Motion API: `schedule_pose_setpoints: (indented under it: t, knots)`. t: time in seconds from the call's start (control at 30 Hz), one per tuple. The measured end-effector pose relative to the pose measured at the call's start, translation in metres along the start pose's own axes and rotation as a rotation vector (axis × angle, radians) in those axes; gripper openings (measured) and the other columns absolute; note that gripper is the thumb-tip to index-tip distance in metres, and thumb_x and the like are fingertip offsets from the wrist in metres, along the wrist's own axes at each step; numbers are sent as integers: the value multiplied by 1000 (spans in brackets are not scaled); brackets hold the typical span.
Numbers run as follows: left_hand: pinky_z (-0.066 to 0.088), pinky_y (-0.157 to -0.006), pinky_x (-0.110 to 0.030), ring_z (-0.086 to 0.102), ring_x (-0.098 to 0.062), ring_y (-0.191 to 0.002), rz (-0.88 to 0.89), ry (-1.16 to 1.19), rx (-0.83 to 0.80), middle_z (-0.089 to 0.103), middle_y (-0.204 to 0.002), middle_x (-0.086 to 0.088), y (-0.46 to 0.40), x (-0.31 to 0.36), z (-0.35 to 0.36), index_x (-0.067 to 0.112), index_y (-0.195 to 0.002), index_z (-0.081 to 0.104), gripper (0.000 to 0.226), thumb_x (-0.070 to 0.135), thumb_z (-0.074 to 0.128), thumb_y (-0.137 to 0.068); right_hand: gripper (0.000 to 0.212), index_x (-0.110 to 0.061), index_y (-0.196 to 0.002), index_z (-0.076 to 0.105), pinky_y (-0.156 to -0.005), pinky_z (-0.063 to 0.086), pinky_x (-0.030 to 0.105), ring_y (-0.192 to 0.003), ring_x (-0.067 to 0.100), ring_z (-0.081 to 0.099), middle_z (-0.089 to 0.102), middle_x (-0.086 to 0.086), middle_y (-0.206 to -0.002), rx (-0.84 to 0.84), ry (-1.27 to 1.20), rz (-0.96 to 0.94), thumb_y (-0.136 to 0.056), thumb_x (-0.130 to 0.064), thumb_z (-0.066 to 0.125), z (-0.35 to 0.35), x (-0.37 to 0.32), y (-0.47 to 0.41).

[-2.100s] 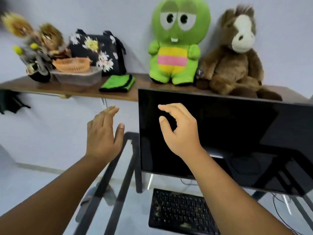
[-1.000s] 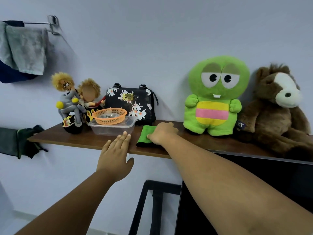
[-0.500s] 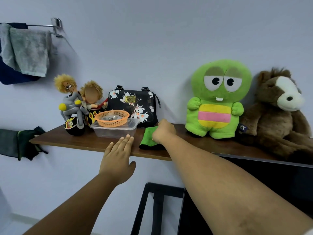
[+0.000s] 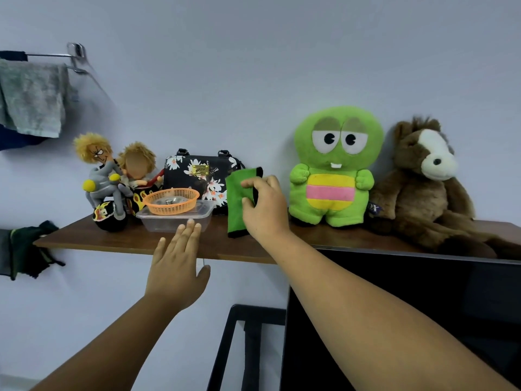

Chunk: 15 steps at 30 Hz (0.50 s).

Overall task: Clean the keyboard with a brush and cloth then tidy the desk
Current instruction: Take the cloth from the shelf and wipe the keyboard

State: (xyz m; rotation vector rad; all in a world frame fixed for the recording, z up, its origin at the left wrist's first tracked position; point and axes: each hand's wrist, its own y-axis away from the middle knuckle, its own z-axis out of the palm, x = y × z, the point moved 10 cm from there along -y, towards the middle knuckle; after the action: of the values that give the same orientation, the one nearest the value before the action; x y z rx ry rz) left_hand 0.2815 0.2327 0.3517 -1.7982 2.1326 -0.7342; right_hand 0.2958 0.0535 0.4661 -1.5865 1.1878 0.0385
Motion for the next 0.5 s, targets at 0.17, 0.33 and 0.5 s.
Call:
schedule_pose_setpoints:
  t: [0.17,0.33,0.5]
  knots:
    - [11,-119,-45,9,-15,-149,15,91,130,11,-162,2,29,23,-17,20,-154,16,80,42,45,-83,30,-16,-104,70,-84,31,0,-89,-12,46,53,-3,-103,152,-157,-74,-78,-1,69,-73,-11,35]
    - [16,-117,-45,17,-17,-148,43,202,177,21,-160,1,74,70,-12,17,-152,24,75,39,43,-83,30,-15,-102,72,-87,38,9,-94,-3,54,57,-1,-99,199,-196,-78,-76,-1,73,-145,6,99]
    - [18,-116,-43,29,-21,-143,105,285,104,35,-154,-4,135,127,18,14,-146,36,66,37,44,-85,30,-17,-103,70,-84,42,15,-92,10,57,55,1,-97,95,-200,-2,-78,1,74,-188,53,178]
